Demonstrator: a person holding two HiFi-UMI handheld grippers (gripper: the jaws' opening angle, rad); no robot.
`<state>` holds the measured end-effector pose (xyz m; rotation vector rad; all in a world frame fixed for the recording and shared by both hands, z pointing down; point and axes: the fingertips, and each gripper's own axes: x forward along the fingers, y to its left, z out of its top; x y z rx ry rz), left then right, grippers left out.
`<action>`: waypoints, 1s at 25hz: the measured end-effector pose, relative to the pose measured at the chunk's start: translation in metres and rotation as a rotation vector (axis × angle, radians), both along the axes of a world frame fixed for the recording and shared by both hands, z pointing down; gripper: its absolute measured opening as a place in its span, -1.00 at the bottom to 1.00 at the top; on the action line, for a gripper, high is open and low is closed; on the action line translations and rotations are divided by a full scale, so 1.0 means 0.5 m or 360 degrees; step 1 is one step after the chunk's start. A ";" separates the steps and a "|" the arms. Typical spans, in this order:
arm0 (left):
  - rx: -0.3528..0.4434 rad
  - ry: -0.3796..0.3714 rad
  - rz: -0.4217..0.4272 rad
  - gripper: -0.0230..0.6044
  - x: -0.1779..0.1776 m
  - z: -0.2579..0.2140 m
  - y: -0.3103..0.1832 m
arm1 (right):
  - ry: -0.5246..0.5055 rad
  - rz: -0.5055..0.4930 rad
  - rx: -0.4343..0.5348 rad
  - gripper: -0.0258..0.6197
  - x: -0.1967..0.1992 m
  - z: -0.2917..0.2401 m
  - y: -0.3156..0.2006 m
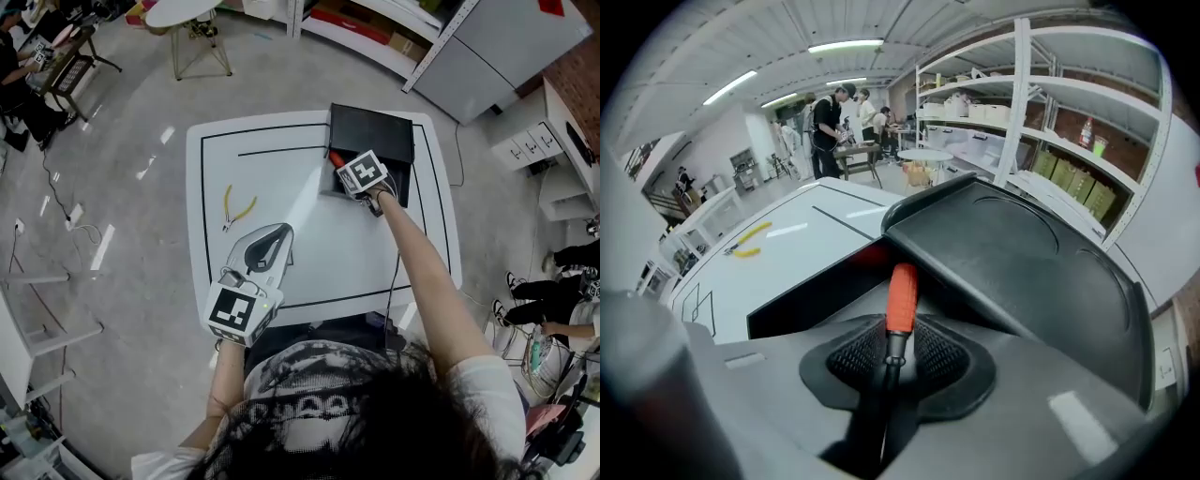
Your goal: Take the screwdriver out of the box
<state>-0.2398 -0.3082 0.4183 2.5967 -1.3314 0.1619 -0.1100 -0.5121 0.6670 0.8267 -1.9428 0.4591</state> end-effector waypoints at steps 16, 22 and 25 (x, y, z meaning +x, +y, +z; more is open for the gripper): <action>-0.0012 0.0014 -0.0002 -0.93 -0.025 -0.001 0.035 | 0.0014 -0.0117 0.0236 -0.65 0.037 -0.126 0.051; -0.0005 0.0024 0.0061 -0.93 0.001 -0.002 0.046 | -0.0183 -0.0019 0.0428 -0.65 0.051 -0.254 0.097; -0.0007 0.0022 0.0099 -0.93 0.027 0.002 0.049 | -0.0284 0.0001 0.0510 -0.65 0.059 -0.309 0.128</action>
